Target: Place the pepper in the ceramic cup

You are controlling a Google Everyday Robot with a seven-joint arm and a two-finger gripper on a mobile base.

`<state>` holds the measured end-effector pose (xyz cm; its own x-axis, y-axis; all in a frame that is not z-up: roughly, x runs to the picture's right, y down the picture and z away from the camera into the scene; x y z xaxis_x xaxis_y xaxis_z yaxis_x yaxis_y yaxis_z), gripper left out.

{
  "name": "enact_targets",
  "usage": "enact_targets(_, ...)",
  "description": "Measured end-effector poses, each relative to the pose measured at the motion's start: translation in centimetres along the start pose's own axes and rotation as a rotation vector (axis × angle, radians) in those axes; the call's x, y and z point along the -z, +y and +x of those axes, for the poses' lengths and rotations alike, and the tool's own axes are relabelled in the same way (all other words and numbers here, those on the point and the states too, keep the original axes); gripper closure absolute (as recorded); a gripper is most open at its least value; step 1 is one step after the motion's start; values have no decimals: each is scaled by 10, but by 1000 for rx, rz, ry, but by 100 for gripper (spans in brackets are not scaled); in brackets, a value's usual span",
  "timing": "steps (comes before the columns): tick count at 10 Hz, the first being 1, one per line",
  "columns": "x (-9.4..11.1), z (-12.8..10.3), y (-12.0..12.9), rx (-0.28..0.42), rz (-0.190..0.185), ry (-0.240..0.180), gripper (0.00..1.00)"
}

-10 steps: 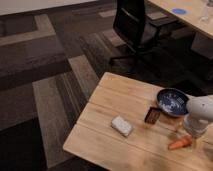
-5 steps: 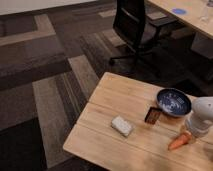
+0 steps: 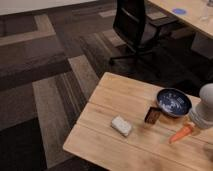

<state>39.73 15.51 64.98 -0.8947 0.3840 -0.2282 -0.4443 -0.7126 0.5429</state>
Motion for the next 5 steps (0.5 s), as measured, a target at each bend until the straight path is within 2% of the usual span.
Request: enact_targets(5,-1,-4,1,-4,-2,1,100)
